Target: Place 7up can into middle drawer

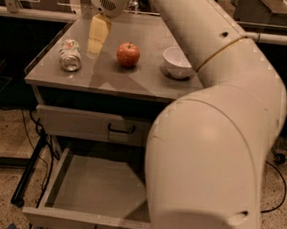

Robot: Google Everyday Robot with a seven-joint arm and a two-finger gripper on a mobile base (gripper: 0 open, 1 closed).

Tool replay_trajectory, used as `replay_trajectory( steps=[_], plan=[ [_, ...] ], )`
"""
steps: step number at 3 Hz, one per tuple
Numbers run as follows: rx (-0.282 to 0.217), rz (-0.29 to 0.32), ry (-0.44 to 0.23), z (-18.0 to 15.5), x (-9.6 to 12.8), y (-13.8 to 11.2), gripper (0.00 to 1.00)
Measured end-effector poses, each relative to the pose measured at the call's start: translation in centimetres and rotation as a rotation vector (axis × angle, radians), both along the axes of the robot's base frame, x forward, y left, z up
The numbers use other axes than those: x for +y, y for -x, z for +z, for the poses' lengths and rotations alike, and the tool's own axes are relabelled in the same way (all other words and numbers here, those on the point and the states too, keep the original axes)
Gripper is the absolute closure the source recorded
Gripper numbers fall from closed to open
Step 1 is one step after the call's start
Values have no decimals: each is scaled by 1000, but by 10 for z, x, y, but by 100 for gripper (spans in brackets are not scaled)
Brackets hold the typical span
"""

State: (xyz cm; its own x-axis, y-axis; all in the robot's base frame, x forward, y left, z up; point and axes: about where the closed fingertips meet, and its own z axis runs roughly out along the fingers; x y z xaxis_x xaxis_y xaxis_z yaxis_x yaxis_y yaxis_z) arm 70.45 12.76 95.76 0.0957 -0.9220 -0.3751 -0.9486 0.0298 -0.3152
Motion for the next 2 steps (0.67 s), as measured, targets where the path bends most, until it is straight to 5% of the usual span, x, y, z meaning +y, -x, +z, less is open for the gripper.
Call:
replay_trajectory(
  steps=[1,2],
  plan=[
    [15,47,8,-9,25,-12,0],
    [13,47,6,-8,26,-12,0]
  ],
)
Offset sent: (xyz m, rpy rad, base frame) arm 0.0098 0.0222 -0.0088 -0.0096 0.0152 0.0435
